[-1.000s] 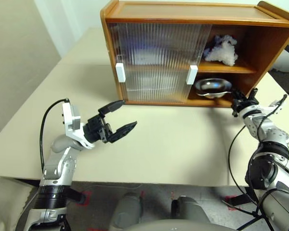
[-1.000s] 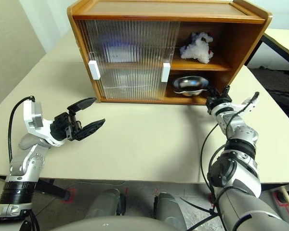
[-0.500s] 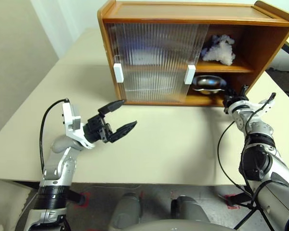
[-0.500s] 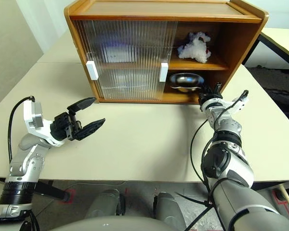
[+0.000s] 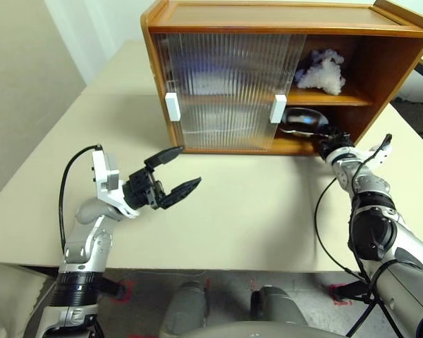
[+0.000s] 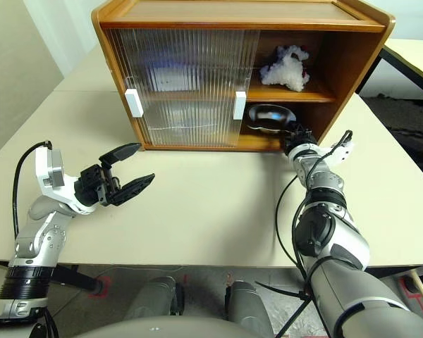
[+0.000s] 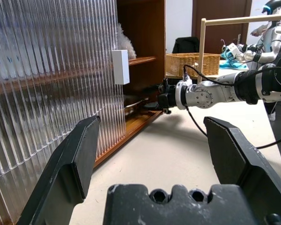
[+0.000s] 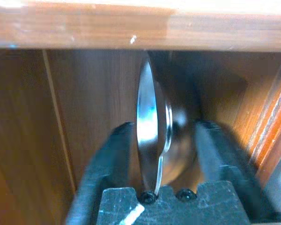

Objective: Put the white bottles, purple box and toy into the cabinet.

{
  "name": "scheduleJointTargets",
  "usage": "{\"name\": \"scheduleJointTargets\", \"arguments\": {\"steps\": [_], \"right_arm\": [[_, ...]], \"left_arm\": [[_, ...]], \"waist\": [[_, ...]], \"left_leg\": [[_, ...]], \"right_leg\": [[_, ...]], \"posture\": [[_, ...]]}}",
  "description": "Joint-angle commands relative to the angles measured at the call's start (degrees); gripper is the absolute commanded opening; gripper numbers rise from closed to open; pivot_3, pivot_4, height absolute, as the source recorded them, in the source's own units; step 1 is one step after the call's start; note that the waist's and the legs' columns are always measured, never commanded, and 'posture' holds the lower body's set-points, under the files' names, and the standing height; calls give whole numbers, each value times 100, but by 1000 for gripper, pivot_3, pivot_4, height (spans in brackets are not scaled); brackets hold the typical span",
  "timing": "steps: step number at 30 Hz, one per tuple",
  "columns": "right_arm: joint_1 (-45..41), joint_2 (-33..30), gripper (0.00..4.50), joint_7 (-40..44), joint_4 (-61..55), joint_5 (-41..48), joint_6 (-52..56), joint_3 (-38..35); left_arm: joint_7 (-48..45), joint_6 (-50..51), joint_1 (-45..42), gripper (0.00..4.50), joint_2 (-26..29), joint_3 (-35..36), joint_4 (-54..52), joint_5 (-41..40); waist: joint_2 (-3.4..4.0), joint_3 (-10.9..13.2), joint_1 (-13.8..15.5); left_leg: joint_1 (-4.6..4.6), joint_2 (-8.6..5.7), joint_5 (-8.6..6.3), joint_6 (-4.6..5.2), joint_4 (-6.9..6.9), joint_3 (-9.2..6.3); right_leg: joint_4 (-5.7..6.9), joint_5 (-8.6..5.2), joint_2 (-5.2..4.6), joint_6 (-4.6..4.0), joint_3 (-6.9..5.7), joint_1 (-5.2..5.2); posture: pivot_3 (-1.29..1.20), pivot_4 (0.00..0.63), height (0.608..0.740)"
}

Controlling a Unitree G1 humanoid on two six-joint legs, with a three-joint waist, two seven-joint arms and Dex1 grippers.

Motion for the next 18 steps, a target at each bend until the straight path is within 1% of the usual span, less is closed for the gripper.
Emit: {"name": "scheduleJointTargets", "arguments": {"steps": [1, 2, 6, 8, 10, 13, 14, 15, 17, 18], "right_arm": [[254, -29, 4152, -39, -280, -82, 219, 116], [348, -32, 4478, -46, -416, -99, 317, 167], [902, 74, 4478, -83, -1352, -92, 889, 440], [1566, 180, 4478, 93, -2353, -88, 1480, 837], [2151, 269, 4478, 180, -3147, -40, 1872, 1112], [2722, 343, 4478, 191, -3873, -46, 2101, 1347], [2952, 344, 4478, 284, -4146, -188, 2092, 1561], [3253, 278, 4478, 541, -4463, -494, 1978, 1956], [3715, 155, 4105, 1038, -4958, -1027, 1607, 2629], [3869, 126, 3892, 1304, -5136, -1202, 1332, 2830]], "left_arm": [[-3, 18, 45, 4500, -21, -78, -103, 66], [-1, 17, 51, 4500, -24, -76, -108, 64], [-8, 17, 106, 4500, -13, -58, -142, 54], [-1, 16, 160, 4500, -7, -35, -168, 39], [2, 17, 207, 4500, -3, -22, -194, 33], [9, 23, 242, 4500, -7, -13, -219, 31], [8, 25, 246, 4500, -4, -7, -218, 28], [4, 23, 246, 4500, -1, 1, -207, 27], [6, 25, 243, 4500, 1, 12, -196, 25], [10, 25, 241, 4500, -1, 16, -191, 27]], "waist": [[-1, -1, 1], [-3, -2, 2], [-5, -4, 45], [-16, -11, 78], [-18, -15, 106], [-21, -21, 105], [-14, -24, 90], [-15, -25, 88], [-19, -30, 91], [-20, -31, 93]], "left_leg": [[0, 0, 0, 0, -2, 0], [1, 0, 0, 0, -4, 0], [-1, -1, -1, -2, -4, -6], [-3, -1, -1, -2, -7, -8], [-3, -1, -2, -4, -12, -14], [4, -3, -4, -6, -28, -10], [3, -3, -4, -7, -30, -9], [7, -4, -5, -8, -36, -4], [13, -4, -3, -5, -46, -5], [15, -3, -2, -4, -46, -6]], "right_leg": [[0, 0, 0, 0, 0, 0], [-1, 0, 0, 0, 0, 0], [-5, -1, -13, 0, -3, 2], [-5, -2, -44, -2, -13, 2], [-5, -8, -54, -6, -16, 3], [-8, -11, -57, -7, -16, 3], [-8, -11, -57, -7, -15, 0], [-7, -11, -57, -8, -15, 0], [-9, -20, -56, -11, -20, 3], [-6, -26, -52, -13, -24, 3]], "posture": [[216, 0, 740], [216, 0, 740], [222, 0, 740], [222, 0, 740], [220, 0, 740], [219, 0, 740], [216, 0, 740], [217, 0, 740], [217, 0, 740], [217, 0, 740]]}}
